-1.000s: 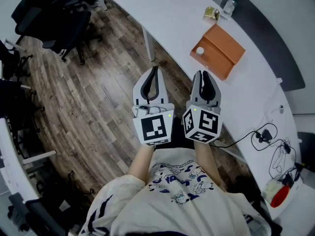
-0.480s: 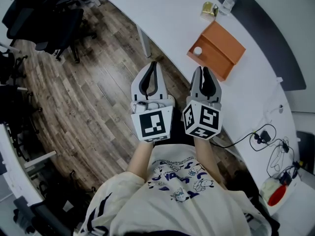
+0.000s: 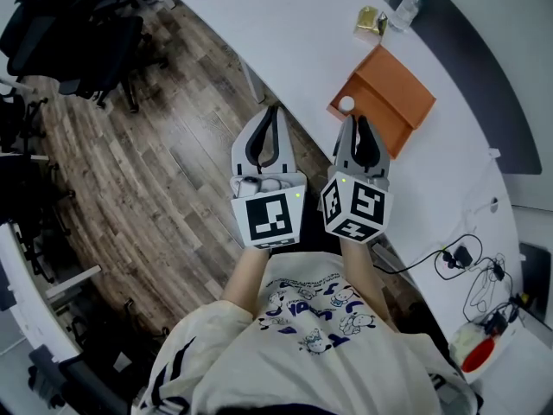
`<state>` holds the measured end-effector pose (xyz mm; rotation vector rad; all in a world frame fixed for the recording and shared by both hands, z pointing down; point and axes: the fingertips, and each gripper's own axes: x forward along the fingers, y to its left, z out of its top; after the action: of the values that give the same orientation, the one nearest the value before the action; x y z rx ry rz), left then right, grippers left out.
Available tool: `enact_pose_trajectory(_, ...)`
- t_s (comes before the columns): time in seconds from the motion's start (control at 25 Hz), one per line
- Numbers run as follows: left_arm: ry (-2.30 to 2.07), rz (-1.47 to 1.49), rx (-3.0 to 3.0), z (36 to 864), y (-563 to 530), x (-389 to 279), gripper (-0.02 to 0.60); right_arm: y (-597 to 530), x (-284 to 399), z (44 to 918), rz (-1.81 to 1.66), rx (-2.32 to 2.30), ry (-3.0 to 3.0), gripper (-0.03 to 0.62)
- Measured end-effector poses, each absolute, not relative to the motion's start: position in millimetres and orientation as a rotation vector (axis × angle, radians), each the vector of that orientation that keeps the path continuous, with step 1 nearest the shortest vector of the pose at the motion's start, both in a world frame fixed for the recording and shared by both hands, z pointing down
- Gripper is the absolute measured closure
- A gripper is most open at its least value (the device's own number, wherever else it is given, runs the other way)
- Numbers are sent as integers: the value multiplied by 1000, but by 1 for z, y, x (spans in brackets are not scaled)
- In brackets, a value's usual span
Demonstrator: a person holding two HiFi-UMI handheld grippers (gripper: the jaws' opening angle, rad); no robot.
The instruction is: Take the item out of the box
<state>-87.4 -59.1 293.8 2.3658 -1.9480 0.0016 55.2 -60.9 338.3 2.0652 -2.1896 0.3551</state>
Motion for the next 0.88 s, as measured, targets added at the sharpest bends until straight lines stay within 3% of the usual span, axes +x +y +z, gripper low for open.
enact_pose_trajectory(0.2,-1940,24,2353,300,-89,-80,563,-91,58,346,401,2025,-2194,493)
enact_pose_trajectory(0.88,-1883,144,2319,337,-158,-52,563,-153,85,390,521,1962,-2119,468)
